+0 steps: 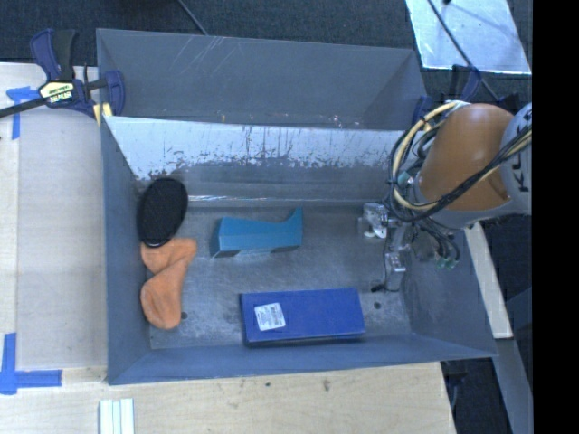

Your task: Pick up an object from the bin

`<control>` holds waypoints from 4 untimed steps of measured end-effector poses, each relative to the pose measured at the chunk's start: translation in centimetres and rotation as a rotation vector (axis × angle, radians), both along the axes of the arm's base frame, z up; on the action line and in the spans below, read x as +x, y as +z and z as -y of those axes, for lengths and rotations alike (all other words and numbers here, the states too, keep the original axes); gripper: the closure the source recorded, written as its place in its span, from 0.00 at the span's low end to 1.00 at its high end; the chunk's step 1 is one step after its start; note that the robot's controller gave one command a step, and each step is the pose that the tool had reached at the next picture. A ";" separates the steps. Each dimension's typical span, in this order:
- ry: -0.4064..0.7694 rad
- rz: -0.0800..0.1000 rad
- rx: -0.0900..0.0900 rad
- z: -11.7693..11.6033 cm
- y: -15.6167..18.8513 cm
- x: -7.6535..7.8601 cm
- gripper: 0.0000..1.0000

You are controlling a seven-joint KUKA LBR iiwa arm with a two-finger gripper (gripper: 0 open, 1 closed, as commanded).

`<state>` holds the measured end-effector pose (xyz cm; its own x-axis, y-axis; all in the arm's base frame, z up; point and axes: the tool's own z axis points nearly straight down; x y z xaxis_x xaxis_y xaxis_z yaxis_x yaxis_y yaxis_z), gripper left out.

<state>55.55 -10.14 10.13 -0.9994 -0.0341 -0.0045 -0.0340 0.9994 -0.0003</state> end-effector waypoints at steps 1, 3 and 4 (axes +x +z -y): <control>-0.010 0.002 0.000 1.8 -2.4 2.5 0.00; 0.024 -0.008 0.002 -0.1 1.6 4.4 0.00; 0.038 0.007 -0.002 -0.1 4.7 5.1 0.00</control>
Offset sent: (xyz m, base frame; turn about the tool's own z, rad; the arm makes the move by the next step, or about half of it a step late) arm 0.0556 0.0206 -0.0305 -0.0580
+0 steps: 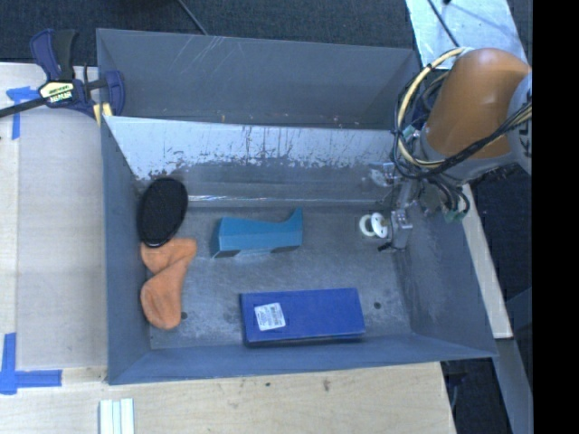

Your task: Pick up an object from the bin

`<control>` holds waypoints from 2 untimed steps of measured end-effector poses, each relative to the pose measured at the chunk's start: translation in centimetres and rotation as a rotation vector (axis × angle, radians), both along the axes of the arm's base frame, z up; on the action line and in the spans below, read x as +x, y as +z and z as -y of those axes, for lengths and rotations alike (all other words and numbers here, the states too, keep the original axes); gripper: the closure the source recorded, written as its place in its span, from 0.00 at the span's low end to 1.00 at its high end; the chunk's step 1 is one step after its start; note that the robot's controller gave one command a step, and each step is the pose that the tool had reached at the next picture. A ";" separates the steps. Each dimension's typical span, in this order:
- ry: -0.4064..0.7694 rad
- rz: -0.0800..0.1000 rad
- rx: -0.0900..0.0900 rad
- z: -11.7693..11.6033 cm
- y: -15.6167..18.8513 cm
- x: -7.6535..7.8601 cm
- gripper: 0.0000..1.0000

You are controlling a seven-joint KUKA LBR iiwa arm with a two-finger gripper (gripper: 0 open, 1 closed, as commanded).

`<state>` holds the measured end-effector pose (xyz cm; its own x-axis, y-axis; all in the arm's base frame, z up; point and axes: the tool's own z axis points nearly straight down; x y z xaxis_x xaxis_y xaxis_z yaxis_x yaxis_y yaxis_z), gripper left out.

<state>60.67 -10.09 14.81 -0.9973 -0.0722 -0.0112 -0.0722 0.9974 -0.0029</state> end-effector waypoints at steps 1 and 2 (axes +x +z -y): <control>-0.097 -0.007 0.002 -0.3 -3.4 1.0 0.00; -0.123 -0.008 0.002 -0.6 -4.1 0.9 0.00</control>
Offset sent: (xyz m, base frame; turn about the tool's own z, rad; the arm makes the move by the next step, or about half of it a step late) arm -0.0114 0.0813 -0.0436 0.0358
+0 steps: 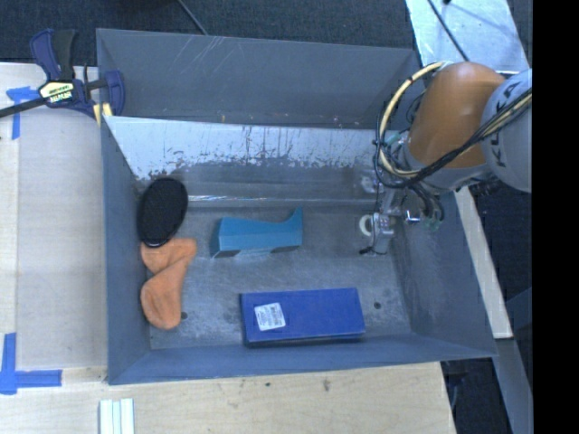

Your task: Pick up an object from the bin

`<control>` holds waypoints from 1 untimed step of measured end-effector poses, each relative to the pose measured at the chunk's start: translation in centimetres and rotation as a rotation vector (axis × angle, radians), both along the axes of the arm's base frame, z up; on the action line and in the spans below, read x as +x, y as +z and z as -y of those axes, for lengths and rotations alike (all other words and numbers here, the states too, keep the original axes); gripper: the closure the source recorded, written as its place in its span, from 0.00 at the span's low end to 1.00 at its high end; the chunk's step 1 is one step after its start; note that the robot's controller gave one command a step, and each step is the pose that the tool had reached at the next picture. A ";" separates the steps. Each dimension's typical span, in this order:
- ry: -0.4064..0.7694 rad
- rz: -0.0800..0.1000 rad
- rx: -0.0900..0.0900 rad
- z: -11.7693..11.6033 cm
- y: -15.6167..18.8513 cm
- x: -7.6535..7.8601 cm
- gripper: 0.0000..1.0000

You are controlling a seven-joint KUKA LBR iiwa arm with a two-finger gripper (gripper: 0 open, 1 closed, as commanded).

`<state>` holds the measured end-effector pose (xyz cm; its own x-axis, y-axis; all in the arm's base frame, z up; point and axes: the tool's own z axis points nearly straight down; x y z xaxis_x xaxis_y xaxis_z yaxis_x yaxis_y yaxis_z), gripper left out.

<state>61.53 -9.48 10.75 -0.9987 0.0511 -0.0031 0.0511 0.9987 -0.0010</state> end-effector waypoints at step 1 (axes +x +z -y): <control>0.059 -0.001 0.002 -5.0 -0.1 -0.4 0.00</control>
Offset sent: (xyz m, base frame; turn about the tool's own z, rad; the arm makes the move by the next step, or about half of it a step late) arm -0.0068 0.1330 -0.0334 0.0297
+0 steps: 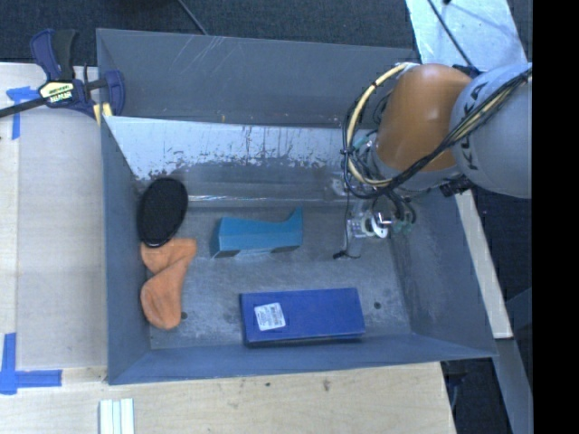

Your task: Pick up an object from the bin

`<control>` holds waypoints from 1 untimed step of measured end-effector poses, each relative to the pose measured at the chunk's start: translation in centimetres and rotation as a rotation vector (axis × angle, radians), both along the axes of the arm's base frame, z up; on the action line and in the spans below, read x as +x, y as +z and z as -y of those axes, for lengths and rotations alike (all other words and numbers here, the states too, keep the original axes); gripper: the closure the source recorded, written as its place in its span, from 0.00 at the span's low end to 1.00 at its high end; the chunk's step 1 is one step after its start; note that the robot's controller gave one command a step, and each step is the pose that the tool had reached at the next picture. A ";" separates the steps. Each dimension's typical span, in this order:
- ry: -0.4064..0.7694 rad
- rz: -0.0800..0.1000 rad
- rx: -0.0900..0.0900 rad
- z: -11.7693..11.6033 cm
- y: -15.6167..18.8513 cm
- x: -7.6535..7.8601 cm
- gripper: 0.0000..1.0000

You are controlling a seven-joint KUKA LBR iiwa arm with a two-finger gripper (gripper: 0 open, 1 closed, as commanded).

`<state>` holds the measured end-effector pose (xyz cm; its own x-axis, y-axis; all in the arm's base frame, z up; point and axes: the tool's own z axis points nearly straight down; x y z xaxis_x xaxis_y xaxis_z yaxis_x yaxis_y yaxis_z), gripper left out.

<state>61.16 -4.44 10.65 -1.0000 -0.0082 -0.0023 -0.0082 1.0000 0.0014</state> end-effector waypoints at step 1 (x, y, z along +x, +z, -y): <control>-0.070 0.001 -0.002 -5.3 -2.1 -0.1 0.00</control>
Offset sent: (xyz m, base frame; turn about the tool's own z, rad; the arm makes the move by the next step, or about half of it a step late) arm 0.0102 0.0651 -0.0365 0.0648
